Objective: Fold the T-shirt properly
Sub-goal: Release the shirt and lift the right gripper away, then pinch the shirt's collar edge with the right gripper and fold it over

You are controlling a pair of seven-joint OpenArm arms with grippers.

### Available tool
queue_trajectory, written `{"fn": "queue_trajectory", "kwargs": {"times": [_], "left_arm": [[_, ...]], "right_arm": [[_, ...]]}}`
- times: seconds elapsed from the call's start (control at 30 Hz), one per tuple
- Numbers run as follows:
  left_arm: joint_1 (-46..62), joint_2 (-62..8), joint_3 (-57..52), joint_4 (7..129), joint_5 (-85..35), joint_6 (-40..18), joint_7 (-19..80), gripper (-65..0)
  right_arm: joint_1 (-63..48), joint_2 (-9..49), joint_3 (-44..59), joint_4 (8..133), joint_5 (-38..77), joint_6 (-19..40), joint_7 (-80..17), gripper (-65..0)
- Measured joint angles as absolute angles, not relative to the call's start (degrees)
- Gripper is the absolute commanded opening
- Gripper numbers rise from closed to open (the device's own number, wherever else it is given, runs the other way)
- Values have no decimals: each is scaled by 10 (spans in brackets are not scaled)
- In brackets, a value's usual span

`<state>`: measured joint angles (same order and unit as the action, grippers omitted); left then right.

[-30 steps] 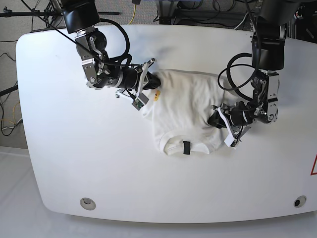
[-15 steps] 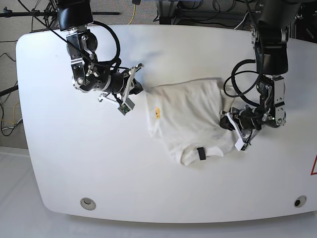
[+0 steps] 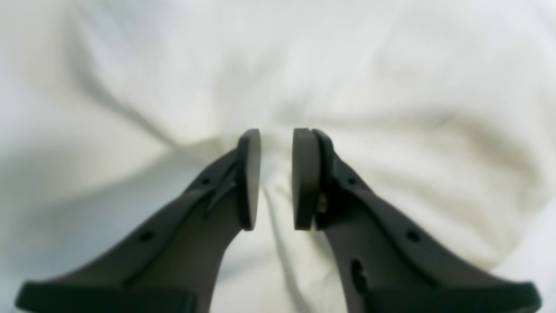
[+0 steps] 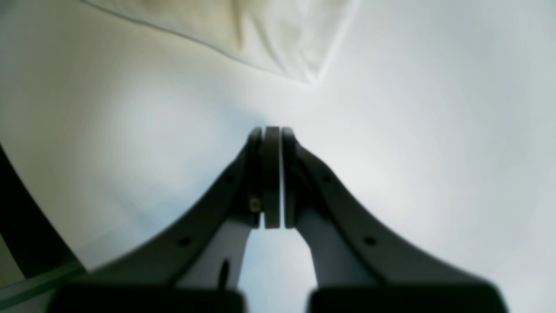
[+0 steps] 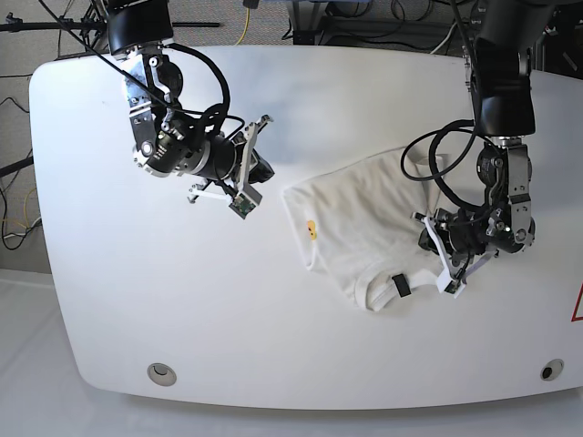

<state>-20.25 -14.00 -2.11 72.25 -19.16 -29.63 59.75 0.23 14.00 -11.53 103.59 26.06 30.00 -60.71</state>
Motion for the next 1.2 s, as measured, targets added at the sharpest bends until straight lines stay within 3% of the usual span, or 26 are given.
{"fn": "queue_trajectory", "kwargs": {"times": [0.4, 0.6, 1.2], "left_arm": [[-199, -129, -21, 727, -191, -296, 638, -528], [-200, -130, -63, 728, -193, -296, 661, -528], [-139, -242, -171, 802, -196, -296, 682, -528]], "right_arm": [[32, 140, -292, 1034, 261, 298, -613, -650], [66, 126, -322, 1007, 259, 297, -610, -650], [158, 34, -417, 815, 257, 296, -602, -650]]}}
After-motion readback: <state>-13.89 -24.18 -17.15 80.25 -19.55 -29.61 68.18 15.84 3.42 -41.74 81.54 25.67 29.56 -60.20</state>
